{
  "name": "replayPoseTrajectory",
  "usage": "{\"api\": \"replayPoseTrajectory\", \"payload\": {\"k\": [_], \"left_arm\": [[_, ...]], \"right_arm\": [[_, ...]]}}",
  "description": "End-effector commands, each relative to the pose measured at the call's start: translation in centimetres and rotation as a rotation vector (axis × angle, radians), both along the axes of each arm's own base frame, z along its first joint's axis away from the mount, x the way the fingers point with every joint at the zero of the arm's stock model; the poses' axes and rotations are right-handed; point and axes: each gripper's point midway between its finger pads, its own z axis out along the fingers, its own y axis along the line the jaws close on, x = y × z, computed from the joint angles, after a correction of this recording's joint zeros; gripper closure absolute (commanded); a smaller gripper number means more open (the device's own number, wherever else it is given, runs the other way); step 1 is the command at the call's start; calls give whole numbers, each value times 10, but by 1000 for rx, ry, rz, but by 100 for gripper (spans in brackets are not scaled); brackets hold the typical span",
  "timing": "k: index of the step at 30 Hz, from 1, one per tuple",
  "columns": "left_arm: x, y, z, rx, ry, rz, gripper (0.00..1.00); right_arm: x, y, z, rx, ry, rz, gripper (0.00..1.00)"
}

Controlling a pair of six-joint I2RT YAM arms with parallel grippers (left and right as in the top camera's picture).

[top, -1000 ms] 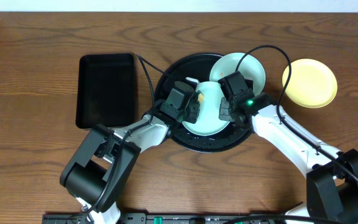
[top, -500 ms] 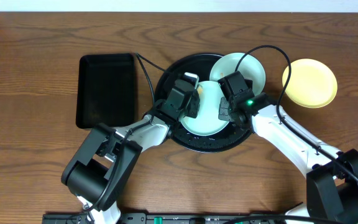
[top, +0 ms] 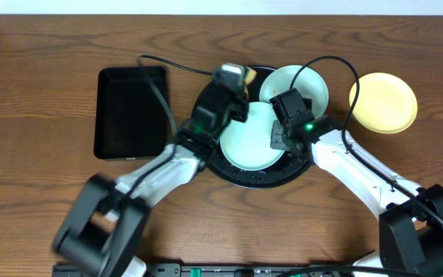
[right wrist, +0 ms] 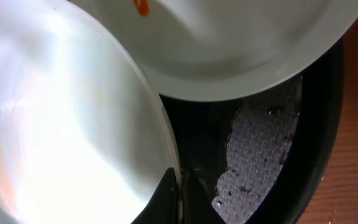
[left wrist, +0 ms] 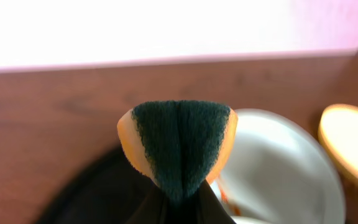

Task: Clean dirty plates on tray and stack at the side

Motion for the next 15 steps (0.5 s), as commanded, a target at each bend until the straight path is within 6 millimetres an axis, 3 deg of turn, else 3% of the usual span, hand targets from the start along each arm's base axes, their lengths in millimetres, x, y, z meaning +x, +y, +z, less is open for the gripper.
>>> {"api": "replayPoseTrajectory", "payload": {"k": [1, 9, 15], "left_arm": [[4, 43, 38, -2, -39, 89, 92], [-13, 149, 40, 12, 128, 251, 92], [-40, 197, -5, -84, 395, 280, 92]], "right_arm": [[11, -12, 18, -41, -73, -27, 99], [40, -21, 91, -194, -329, 47, 99], [34, -24, 149, -496, -525, 87, 99]]}}
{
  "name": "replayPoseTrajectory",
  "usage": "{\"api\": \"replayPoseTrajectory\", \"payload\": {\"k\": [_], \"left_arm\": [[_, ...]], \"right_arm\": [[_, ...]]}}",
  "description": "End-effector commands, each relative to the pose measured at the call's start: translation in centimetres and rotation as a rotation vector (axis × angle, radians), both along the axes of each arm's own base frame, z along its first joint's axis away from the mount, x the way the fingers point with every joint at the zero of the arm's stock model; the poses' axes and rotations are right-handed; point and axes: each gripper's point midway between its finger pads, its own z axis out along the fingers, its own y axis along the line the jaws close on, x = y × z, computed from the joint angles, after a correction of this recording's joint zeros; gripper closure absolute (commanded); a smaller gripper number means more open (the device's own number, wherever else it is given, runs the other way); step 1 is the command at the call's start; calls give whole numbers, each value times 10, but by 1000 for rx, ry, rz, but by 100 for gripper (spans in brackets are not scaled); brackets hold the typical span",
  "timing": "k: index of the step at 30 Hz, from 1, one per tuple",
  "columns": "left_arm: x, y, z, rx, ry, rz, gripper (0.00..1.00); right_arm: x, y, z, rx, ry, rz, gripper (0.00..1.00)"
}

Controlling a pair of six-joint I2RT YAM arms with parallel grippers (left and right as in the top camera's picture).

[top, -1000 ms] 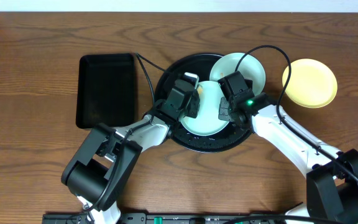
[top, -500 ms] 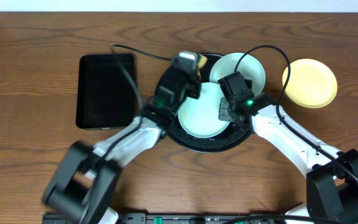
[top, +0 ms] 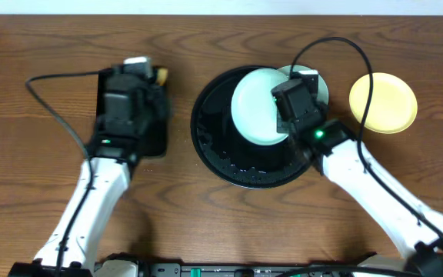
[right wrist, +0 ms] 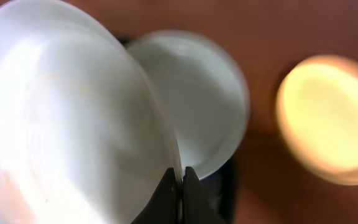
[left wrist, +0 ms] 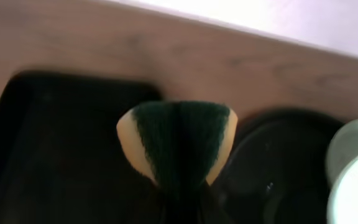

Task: Clean dirty plates on tray and stack at the side

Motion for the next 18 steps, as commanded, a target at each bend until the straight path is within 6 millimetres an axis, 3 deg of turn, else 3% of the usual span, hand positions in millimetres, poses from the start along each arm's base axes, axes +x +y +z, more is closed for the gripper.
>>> {"api": "replayPoseTrajectory", "payload": {"k": [1, 4, 8, 18], "left_arm": [[-11, 9, -12, -128, 87, -10, 91], [-20, 26, -28, -182, 164, 18, 91], [-27, 41, -38, -241, 211, 45, 92], [-41, 46, -51, -270, 291, 69, 91]], "right_arm": [[-6, -12, 50, -288, -158, -39, 99], [-18, -3, 72, -450, -235, -45, 99], [-31, 15, 94, -516, -331, -60, 99], [-52, 27, 139, -556, -501, -199, 99]]}}
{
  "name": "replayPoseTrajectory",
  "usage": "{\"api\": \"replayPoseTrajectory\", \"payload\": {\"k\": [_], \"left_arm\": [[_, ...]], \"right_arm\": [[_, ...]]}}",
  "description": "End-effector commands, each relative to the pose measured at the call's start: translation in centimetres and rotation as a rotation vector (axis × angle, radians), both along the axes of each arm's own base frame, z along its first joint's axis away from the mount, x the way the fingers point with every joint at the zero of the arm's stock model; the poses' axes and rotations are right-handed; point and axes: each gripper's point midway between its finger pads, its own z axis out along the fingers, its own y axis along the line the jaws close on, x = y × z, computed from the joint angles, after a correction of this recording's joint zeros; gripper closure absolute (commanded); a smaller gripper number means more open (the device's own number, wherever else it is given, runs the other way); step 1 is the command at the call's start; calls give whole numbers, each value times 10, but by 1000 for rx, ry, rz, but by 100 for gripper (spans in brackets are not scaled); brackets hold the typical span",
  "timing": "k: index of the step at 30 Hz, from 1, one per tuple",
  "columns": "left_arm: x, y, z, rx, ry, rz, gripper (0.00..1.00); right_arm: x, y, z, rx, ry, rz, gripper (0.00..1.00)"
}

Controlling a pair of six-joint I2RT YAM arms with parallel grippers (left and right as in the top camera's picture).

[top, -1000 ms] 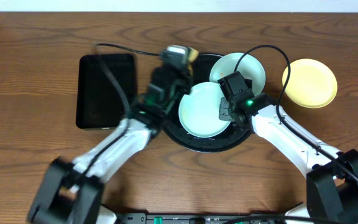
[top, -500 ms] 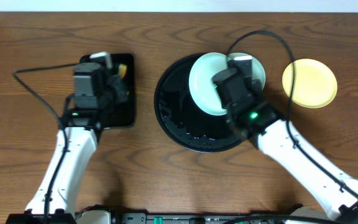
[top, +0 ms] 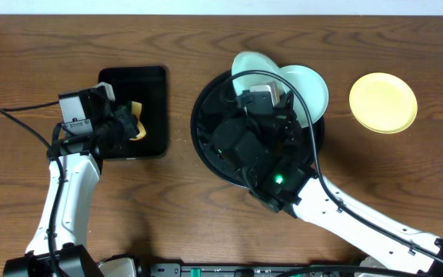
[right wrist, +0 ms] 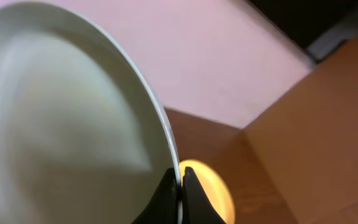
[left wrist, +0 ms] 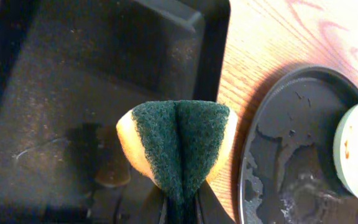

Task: Clean dirty plates on tray and stack at the side

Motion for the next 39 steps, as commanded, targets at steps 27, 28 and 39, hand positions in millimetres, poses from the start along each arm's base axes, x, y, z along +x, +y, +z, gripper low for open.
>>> {"api": "replayPoseTrajectory", "payload": {"k": [27, 28, 39], "left_arm": [[-6, -4, -3, -32, 35, -8, 91], [-7, -5, -3, -32, 37, -9, 91], [-7, -4, -4, -23, 35, -15, 91]], "right_arm": [[20, 31, -14, 84, 134, 251, 99], [23, 30, -19, 121, 158, 269, 99], [80, -109, -72, 801, 368, 176, 99]]}}
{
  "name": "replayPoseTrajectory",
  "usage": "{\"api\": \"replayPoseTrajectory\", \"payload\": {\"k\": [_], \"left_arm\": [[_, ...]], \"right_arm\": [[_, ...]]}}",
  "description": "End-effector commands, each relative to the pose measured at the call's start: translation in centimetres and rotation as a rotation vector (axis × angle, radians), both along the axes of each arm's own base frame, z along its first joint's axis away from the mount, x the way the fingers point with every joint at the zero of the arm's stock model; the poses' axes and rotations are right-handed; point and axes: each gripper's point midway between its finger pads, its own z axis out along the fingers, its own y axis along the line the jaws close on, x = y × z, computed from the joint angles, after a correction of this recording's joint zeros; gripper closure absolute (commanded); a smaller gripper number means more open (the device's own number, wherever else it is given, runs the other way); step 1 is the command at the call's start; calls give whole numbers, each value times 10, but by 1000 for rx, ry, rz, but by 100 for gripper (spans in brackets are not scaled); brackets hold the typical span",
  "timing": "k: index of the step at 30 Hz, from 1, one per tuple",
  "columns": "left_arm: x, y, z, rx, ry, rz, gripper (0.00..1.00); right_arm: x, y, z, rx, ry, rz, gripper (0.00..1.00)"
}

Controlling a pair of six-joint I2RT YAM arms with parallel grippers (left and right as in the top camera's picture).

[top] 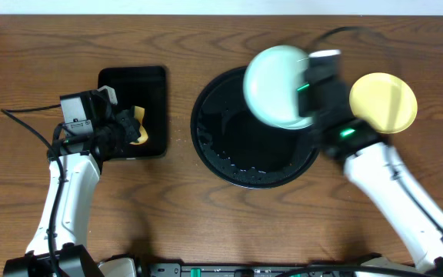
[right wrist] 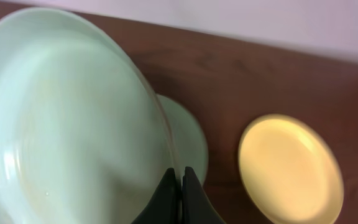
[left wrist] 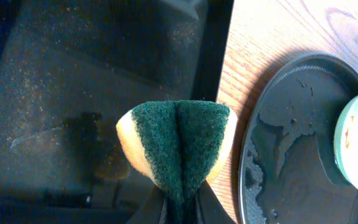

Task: Clean dirty plates on tray and stack at the side
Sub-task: 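Carry the blue plate with the right gripper onto the yellow plate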

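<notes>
My right gripper (right wrist: 180, 178) is shut on the rim of a pale green plate (right wrist: 67, 118), held tilted above the back right of the round black tray (top: 237, 154). In the overhead view that plate (top: 275, 75) is blurred, with the right gripper (top: 304, 86) at its right edge. A second pale plate (right wrist: 190, 140) lies beneath it; its edge shows an orange stain. A yellow plate (top: 383, 102) rests on the table to the right. My left gripper (left wrist: 179, 202) is shut on a folded green and yellow sponge (left wrist: 178, 143) low over the rectangular black tray (top: 121, 85).
Patches of water and suds lie on the floor of the round tray (left wrist: 278, 130). Bare wooden table (top: 206, 223) runs along the front. Cables trail from both arms, one (top: 21, 115) to the left of the rectangular tray.
My right arm has swung from over the round tray to its right side, and the held plate is now nearer the yellow plate. The left gripper and sponge have hardly moved.
First both grippers were over the round tray, the left with the sponge, the right shut on the pale plate's rim. Then the sponge was over the rectangular tray and the plate was lifted. The plate later stood steeply tilted, and now hangs toward the yellow plate.
</notes>
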Motion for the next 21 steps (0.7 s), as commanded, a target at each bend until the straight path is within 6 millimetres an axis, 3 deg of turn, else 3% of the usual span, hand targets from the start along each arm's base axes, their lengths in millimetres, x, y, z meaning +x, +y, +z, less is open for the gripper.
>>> {"api": "replayPoseTrajectory", "payload": {"k": [1, 7, 11, 17, 21], "left_arm": [[1, -1, 2, -7, -5, -9, 91], [1, -1, 2, -7, -5, -9, 91], [1, -1, 2, -7, -5, -9, 91], [1, -1, 1, -7, -2, -9, 91], [-1, -1, 0, -7, 5, -11, 91]], "right_arm": [[10, -38, 5, 316, 19, -45, 99], [10, -173, -15, 391, 9, -323, 99], [4, -228, -43, 424, 36, -442, 99], [8, -262, -88, 439, 83, -518, 99], [12, -269, -103, 445, 92, -530, 99]]}}
